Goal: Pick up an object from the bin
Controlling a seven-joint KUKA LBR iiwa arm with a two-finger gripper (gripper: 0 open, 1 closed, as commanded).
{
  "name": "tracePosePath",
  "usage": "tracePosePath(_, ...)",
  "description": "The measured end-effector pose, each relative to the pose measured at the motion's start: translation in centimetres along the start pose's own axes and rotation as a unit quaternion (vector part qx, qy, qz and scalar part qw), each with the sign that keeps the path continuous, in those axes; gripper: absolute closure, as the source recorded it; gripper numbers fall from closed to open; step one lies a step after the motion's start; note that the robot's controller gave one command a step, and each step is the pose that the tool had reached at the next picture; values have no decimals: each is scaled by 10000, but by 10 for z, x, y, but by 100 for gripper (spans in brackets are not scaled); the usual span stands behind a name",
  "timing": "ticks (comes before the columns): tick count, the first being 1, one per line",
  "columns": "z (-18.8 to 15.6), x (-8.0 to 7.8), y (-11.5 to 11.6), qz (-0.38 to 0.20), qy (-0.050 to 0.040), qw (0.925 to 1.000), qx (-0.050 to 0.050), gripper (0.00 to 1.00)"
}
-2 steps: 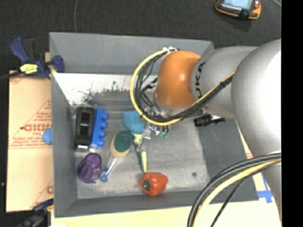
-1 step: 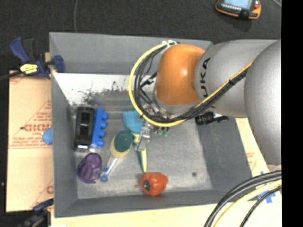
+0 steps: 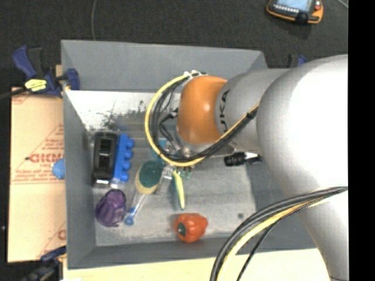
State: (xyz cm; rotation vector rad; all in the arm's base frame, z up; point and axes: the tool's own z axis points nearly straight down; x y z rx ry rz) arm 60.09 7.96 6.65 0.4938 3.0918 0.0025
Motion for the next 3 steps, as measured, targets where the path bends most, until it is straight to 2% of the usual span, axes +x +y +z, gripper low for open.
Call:
tracePosePath(1, -30, 31, -3, 532, -121, 9985, -78, 100)
tracePosePath(2, -30, 31, -3, 534, -120, 9985, -78, 100)
tracePosePath(3, -137, 16, -20, 665, -115, 9977, -76, 100)
